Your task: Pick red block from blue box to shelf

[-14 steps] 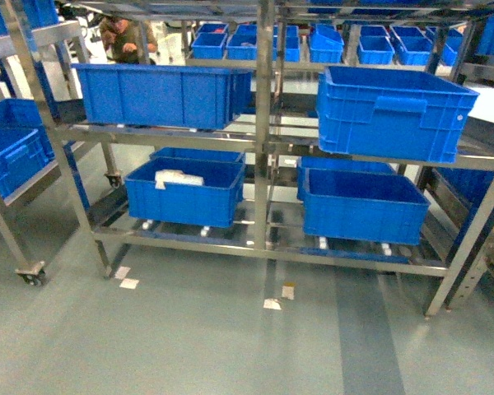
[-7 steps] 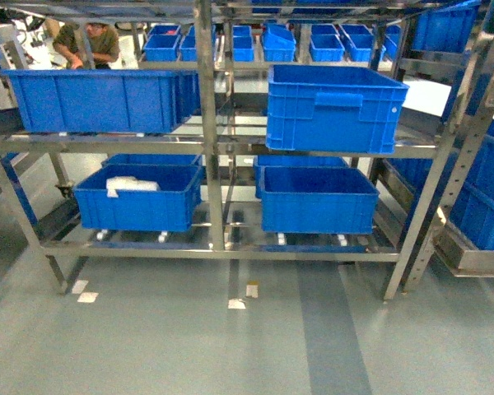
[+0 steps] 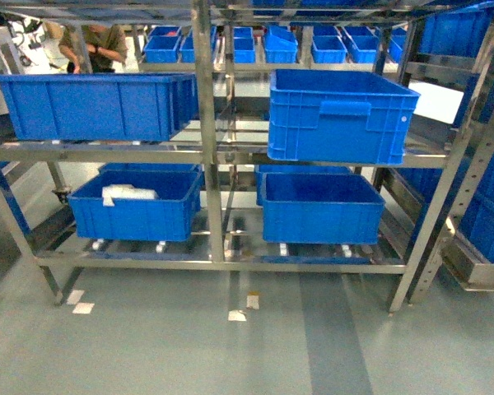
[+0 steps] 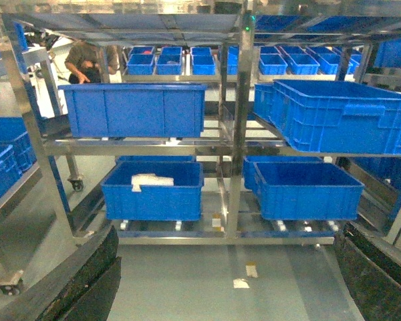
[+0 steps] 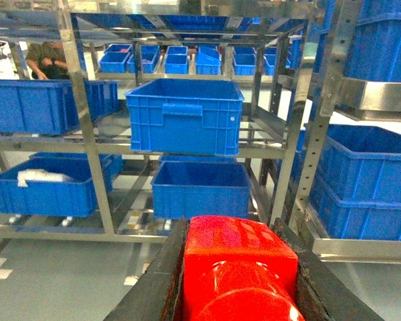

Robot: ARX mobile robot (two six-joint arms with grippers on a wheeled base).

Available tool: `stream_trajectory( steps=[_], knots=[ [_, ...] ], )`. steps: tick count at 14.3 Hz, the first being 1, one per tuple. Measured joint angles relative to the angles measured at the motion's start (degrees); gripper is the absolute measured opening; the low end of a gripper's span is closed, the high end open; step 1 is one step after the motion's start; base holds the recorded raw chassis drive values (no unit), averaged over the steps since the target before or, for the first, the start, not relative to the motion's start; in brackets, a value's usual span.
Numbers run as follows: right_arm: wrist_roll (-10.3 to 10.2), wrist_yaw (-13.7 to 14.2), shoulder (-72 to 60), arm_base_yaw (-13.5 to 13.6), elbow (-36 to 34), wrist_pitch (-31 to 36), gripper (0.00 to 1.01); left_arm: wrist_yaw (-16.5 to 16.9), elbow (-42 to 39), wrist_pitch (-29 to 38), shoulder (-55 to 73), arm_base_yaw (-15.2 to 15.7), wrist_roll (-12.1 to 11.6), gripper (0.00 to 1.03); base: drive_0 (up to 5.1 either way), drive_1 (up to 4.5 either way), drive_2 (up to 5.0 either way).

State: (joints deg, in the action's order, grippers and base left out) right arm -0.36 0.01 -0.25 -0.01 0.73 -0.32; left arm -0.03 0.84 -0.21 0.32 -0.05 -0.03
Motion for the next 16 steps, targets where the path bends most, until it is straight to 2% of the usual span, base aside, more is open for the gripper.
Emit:
stream_trajectory(
  steps=[16],
  knots=[
    [0.0, 0.0, 0.0, 0.0, 0.0, 0.0, 0.28, 0.0, 0.0, -0.1, 0.0, 0.0, 0.0, 0.98, 0.0, 4.15, -4.2]
  ],
)
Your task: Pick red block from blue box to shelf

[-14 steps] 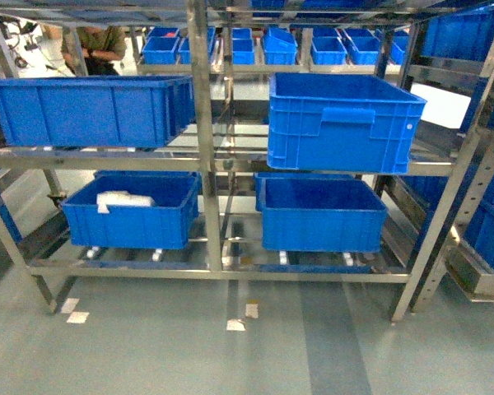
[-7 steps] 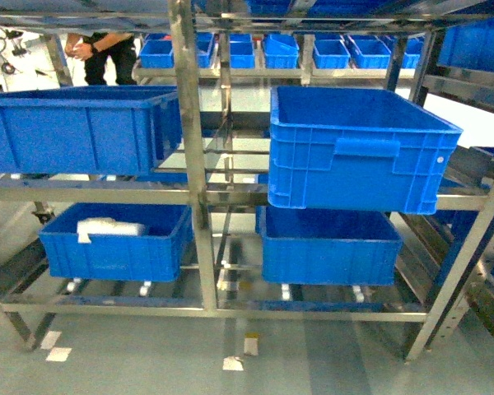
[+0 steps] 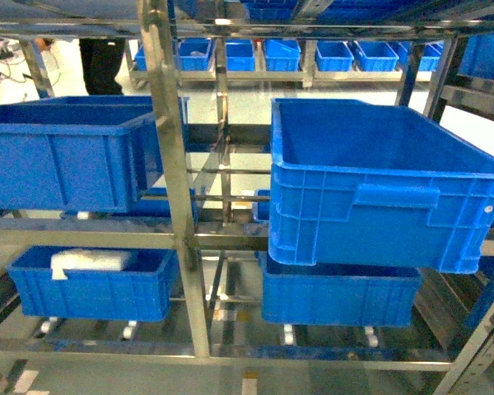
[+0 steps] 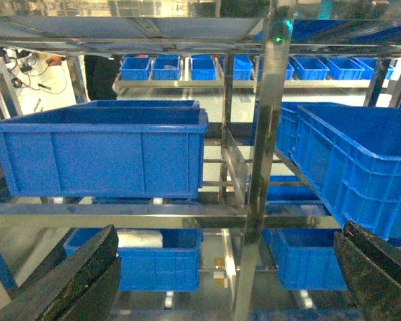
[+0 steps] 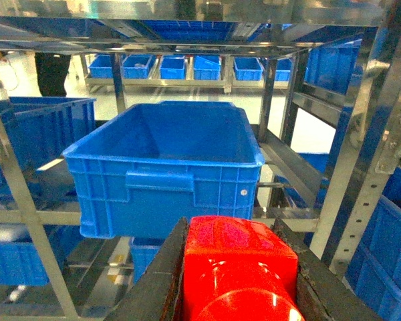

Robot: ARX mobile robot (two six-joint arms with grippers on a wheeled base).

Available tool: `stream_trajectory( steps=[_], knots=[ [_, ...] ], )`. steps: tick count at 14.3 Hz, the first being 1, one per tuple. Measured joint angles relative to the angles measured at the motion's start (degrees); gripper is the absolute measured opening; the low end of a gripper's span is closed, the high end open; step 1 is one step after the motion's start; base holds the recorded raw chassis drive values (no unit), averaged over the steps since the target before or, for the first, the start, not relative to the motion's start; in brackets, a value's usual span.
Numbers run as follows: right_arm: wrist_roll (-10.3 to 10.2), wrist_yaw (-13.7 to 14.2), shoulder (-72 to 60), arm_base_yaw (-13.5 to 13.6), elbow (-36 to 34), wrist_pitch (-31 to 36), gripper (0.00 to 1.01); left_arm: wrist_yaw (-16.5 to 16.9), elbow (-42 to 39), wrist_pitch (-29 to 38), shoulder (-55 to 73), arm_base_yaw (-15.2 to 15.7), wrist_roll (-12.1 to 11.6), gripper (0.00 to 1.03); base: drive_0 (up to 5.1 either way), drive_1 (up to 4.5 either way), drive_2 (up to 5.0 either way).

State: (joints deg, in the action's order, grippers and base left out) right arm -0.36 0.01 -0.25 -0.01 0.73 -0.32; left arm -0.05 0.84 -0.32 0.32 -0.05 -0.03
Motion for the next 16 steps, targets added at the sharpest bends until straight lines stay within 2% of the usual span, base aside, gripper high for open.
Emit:
stream_trajectory(
  steps=[11, 16],
  knots=[
    [0.0, 0.0, 0.0, 0.0, 0.0, 0.1, 0.28, 0.0, 0.0, 0.2, 0.0, 0.0, 0.0, 0.98, 0.1, 4.27, -4.1],
    [0.0, 0.0, 0.0, 0.0, 0.0, 0.2, 0.28, 0.0, 0.0, 0.1, 0.0, 0.0, 0.0, 0.98, 0.0, 0.0, 0.0]
  ],
)
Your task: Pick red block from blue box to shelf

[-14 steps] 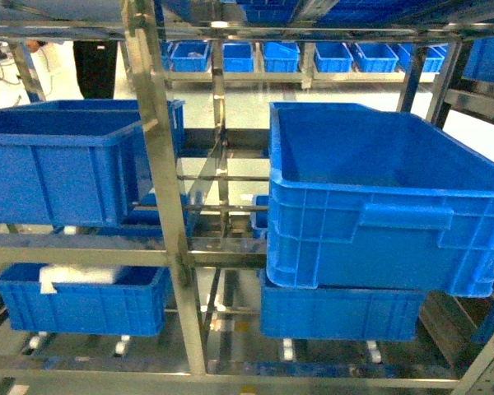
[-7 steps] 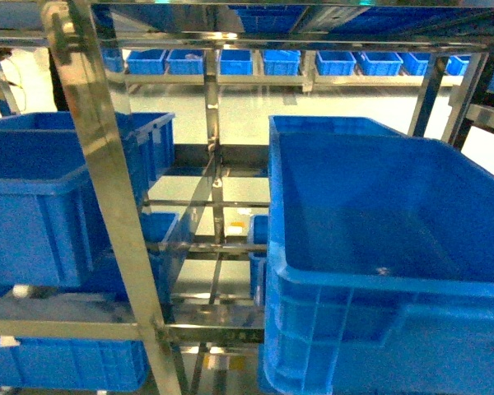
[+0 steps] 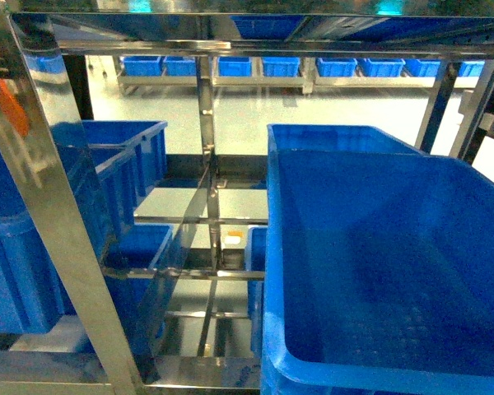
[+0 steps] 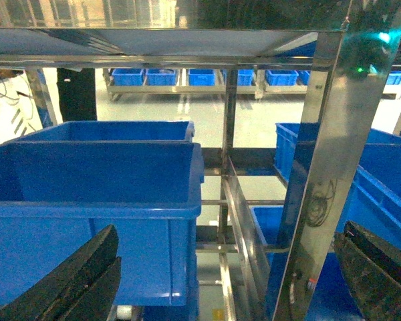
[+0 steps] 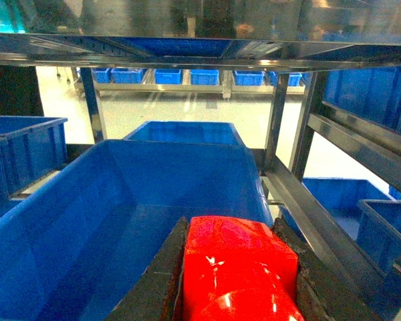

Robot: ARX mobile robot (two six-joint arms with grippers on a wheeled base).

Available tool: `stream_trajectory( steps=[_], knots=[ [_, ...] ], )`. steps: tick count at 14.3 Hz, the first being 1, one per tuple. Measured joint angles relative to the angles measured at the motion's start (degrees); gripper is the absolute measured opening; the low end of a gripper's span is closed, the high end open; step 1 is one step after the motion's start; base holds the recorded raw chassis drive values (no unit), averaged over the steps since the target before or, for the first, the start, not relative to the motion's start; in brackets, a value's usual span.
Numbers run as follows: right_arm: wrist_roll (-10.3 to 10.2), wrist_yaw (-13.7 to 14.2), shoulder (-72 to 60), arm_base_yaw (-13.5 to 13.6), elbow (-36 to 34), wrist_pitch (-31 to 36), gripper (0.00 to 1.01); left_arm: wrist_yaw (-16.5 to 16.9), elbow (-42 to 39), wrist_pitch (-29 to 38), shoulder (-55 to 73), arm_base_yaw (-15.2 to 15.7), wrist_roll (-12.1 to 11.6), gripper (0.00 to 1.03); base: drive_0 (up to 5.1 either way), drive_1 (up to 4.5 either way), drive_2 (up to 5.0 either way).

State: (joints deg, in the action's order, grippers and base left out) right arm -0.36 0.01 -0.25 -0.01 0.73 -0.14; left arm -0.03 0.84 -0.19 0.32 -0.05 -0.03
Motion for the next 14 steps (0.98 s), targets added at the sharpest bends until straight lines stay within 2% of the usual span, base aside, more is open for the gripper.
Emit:
stream_trajectory(
  steps=[14],
  knots=[
    [0.0, 0.0, 0.0, 0.0, 0.0, -0.1, 0.28, 0.0, 0.0, 0.0, 0.0, 0.0, 0.0, 0.98, 0.0, 0.0, 0.0]
  ],
)
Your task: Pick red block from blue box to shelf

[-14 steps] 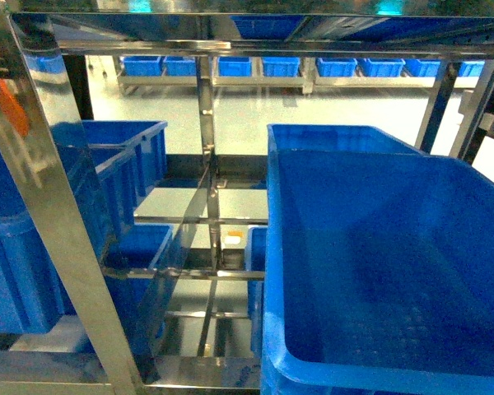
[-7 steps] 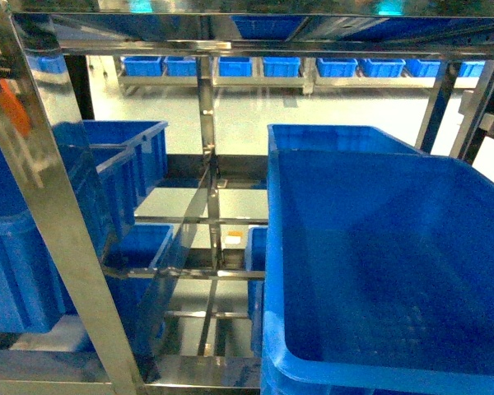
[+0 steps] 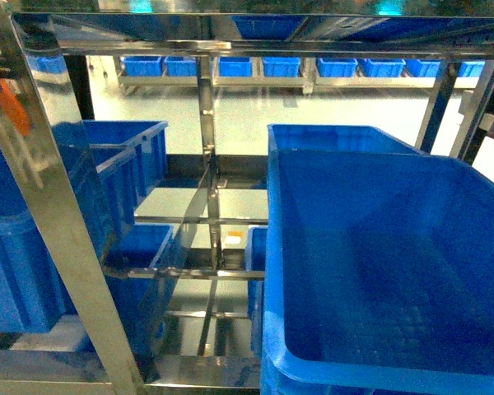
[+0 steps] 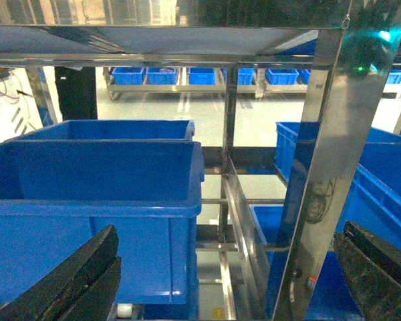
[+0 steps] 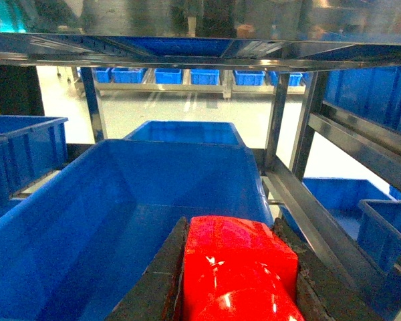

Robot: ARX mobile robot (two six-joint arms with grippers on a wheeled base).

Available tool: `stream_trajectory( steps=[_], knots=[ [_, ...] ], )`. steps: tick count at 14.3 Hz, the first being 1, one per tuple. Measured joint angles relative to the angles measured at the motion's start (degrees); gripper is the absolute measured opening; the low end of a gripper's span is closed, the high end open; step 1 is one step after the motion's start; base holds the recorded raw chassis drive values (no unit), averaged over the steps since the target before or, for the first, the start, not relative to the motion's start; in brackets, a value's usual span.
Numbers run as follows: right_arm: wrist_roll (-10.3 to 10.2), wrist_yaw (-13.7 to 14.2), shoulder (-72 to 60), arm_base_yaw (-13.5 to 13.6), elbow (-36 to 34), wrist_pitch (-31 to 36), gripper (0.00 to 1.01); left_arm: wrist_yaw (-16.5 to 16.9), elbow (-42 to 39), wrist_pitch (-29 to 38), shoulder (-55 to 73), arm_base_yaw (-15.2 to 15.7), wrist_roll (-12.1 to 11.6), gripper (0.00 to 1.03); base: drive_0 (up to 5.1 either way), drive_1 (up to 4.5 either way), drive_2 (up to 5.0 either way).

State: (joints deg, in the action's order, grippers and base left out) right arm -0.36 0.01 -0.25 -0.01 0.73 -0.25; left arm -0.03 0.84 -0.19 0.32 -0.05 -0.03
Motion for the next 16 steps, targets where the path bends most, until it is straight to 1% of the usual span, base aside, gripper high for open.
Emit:
stream_trajectory(
  steps=[7, 8, 9, 10, 11, 12, 13, 14, 15, 16],
  knots=[
    [0.0, 0.0, 0.0, 0.0, 0.0, -0.1, 0.28, 0.0, 0.0, 0.0, 0.0, 0.0, 0.0, 0.98, 0.0, 0.0, 0.0],
    [2.5, 4.4, -2.7, 2.4, 1.9, -6.5, 0.28, 0.0, 0.0, 0.0, 0.0, 0.0, 0.0, 0.98, 0.0, 0.0, 0.0],
    [4.0, 6.8, -9.7, 5.3, 3.9, -7.9, 0.28, 0.0, 0.0, 0.0, 0.0, 0.0, 0.0, 0.98, 0.0, 0.0, 0.0],
    [4.5, 7.6, -16.5, 7.6, 5.3, -4.1, 0.27, 0.0, 0.0, 0.0, 0.0, 0.0, 0.0, 0.98, 0.0, 0.0, 0.0],
    [4.2, 7.7, -24.3, 9.0, 7.3, 0.3, 0.27, 0.0, 0.0, 0.0, 0.0, 0.0, 0.0, 0.98, 0.0, 0.0, 0.0],
    [2.8, 7.4, -33.6, 10.3, 9.6, 7.2, 0.27, 0.0, 0.0, 0.0, 0.0, 0.0, 0.0, 0.98, 0.0, 0.0, 0.0],
    [1.9, 7.0, -44.0, 11.3, 11.6, 14.2, 0.27, -0.1, 0.0, 0.0, 0.0, 0.0, 0.0, 0.98, 0.0, 0.0, 0.0],
    [0.1, 5.5, -54.8, 11.4, 14.4, 20.7, 0.27, 0.0, 0.0, 0.0, 0.0, 0.0, 0.0, 0.98, 0.0, 0.0, 0.0],
    [-0.5, 6.4, -63.9, 12.2, 17.1, 26.3, 0.27, 0.0, 0.0, 0.0, 0.0, 0.0, 0.0, 0.98, 0.0, 0.0, 0.0],
    [-0.7, 7.6, -73.5, 13.3, 20.6, 31.3, 0.33, 0.0, 0.0, 0.0, 0.0, 0.0, 0.0, 0.98, 0.0, 0.0, 0.0]
  ],
)
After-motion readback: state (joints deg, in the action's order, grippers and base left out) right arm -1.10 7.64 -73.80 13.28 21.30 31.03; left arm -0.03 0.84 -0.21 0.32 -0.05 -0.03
